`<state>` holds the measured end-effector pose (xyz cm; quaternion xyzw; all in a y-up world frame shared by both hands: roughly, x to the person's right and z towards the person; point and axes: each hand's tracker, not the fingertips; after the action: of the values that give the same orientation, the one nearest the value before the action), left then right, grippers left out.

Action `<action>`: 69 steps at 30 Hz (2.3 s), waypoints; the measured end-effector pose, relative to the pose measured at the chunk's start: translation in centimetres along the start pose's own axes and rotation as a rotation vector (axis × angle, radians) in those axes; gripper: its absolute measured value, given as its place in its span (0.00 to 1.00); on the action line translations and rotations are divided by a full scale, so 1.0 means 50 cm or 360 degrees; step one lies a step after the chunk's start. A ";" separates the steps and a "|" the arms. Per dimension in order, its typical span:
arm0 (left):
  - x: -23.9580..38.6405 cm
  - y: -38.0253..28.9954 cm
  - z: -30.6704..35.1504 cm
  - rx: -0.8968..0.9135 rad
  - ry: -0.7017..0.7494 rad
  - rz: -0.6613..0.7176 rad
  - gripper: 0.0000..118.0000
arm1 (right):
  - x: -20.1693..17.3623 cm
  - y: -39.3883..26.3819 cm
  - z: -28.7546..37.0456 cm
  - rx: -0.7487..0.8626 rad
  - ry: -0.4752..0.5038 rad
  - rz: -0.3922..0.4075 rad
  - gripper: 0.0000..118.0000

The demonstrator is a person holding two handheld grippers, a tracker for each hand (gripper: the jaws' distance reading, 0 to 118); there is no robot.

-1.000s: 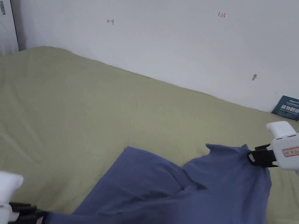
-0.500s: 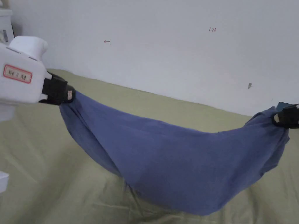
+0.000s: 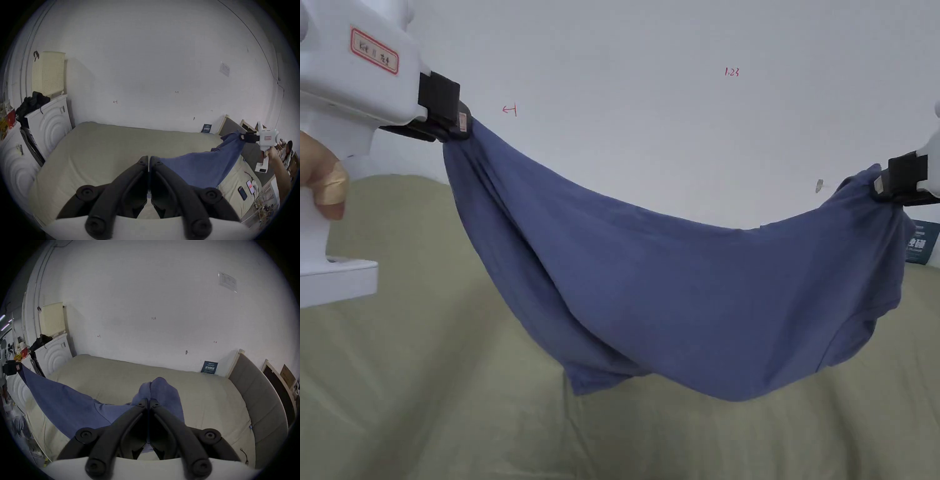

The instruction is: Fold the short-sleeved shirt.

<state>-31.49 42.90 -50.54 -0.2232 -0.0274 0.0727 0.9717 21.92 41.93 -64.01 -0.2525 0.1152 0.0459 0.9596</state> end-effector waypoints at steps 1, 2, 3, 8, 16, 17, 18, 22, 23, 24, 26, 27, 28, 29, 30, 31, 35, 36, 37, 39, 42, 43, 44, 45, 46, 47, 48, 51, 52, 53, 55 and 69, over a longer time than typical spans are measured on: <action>-0.003 -0.007 -0.001 0.0000 -0.0005 0.0014 0.02 | -0.001 -0.005 0.000 -0.0004 -0.0006 0.0006 0.01; -0.007 -0.014 -0.003 0.0002 -0.0017 0.0029 0.02 | -0.002 -0.013 -0.001 -0.0008 -0.0009 0.0008 0.01; -0.013 -0.027 -0.003 -0.0013 -0.0036 0.0042 0.02 | 0.000 -0.022 -0.001 -0.0026 0.0005 0.0017 0.01; -0.030 -0.110 0.015 -0.0139 -0.0087 0.0076 0.02 | 0.002 -0.100 0.002 -0.0091 -0.0030 0.0064 0.01; -0.067 -0.278 0.065 -0.0322 -0.0130 0.0120 0.02 | 0.031 -0.271 0.060 -0.0200 -0.0077 -0.0051 0.01; -0.060 -0.308 0.082 -0.0361 -0.0135 0.0111 0.02 | 0.035 -0.295 0.072 -0.0226 -0.0091 -0.0084 0.01; -0.061 -0.329 0.092 -0.0383 -0.0131 0.0116 0.02 | 0.039 -0.322 0.084 -0.0265 -0.0086 -0.0129 0.01; -0.051 -0.421 0.136 -0.0531 -0.0141 0.0131 0.02 | 0.051 -0.417 0.137 -0.0336 -0.0092 -0.0200 0.01; -0.051 -0.445 0.146 -0.0576 -0.0136 0.0111 0.02 | 0.053 -0.444 0.149 -0.0374 -0.0101 -0.0213 0.01; -0.051 -0.464 0.154 -0.0591 -0.0118 0.0115 0.02 | 0.055 -0.467 0.162 -0.0406 -0.0102 -0.0237 0.01; -0.056 -0.512 0.168 -0.0666 -0.0126 0.0149 0.02 | 0.058 -0.524 0.189 -0.0453 -0.0104 -0.0284 0.01; -0.057 -0.531 0.173 -0.0696 -0.0130 0.0184 0.02 | 0.059 -0.550 0.201 -0.0491 -0.0099 -0.0309 0.01; -0.059 -0.560 0.180 -0.0744 -0.0135 0.0226 0.02 | 0.058 -0.576 0.215 -0.0523 -0.0106 -0.0336 0.01; -0.066 -0.581 0.182 -0.0771 -0.0140 0.0239 0.02 | 0.058 -0.601 0.226 -0.0552 -0.0112 -0.0372 0.01; -0.068 -0.605 0.185 -0.0801 -0.0147 0.0257 0.02 | 0.059 -0.624 0.234 -0.0576 -0.0102 -0.0404 0.01; -0.069 -0.625 0.188 -0.0828 -0.0136 0.0274 0.02 | 0.060 -0.643 0.240 -0.0584 -0.0107 -0.0401 0.01; -0.078 -0.712 0.186 -0.0987 -0.0114 0.0307 0.02 | 0.061 -0.726 0.256 -0.0700 -0.0128 -0.0532 0.01; -0.080 -0.731 0.185 -0.1023 -0.0115 0.0350 0.02 | 0.060 -0.743 0.258 -0.0720 -0.0136 -0.0539 0.01; -0.083 -0.747 0.184 -0.1058 -0.0119 0.0375 0.02 | 0.057 -0.757 0.258 -0.0759 -0.0141 -0.0539 0.01; -0.086 -0.780 0.184 -0.1088 -0.0107 0.0404 0.02 | 0.055 -0.784 0.260 -0.0761 -0.0152 -0.0570 0.01; -0.086 -0.818 0.183 -0.1146 -0.0103 0.0427 0.02 | 0.049 -0.819 0.261 -0.0816 -0.0178 -0.0580 0.01; -0.082 -0.825 0.182 -0.1165 -0.0105 0.0437 0.02 | 0.047 -0.828 0.260 -0.0828 -0.0198 -0.0572 0.01; -0.080 -0.831 0.182 -0.1178 -0.0108 0.0448 0.02 | 0.057 -0.845 0.254 -0.0844 -0.0202 -0.0568 0.01; -0.078 -0.834 0.184 -0.1183 -0.0115 0.0454 0.02 | 0.061 -0.852 0.253 -0.0857 -0.0206 -0.0587 0.01; -0.076 -0.835 0.185 -0.1178 -0.0115 0.0458 0.02 | 0.065 -0.857 0.255 -0.0847 -0.0199 -0.0631 0.01; -0.075 -0.831 0.186 -0.1172 -0.0108 0.0460 0.07 | 0.068 -0.860 0.258 -0.0835 -0.0174 -0.0670 0.04; -0.074 -0.822 0.188 -0.1162 -0.0098 0.0459 0.20 | 0.071 -0.858 0.265 -0.0855 -0.0178 -0.0700 0.11; -0.082 -0.788 0.199 -0.1138 -0.0014 0.0387 0.80 | 0.073 -0.832 0.298 -0.0848 -0.0181 -0.0688 0.76; -0.082 -0.763 0.211 -0.1061 -0.0021 0.0349 0.79 | 0.067 -0.814 0.316 -0.0790 -0.0210 -0.0634 0.87; -0.070 -0.735 0.225 -0.0963 -0.0041 0.0338 0.79 | 0.062 -0.795 0.333 -0.0733 -0.0215 -0.0570 0.85; -0.039 -0.674 0.239 -0.0842 -0.0044 0.0273 0.79 | 0.050 -0.755 0.362 -0.0608 -0.0206 -0.0506 0.84; 0.157 -0.541 0.015 -0.0732 -0.0295 -0.0130 0.00 | -0.060 -0.697 0.334 -0.0491 -0.0130 -0.0331 0.00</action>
<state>-20.31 20.39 -37.86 -0.4295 -0.1411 0.0453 0.8908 27.40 19.84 -32.63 -0.4051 0.0409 -0.0262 0.9130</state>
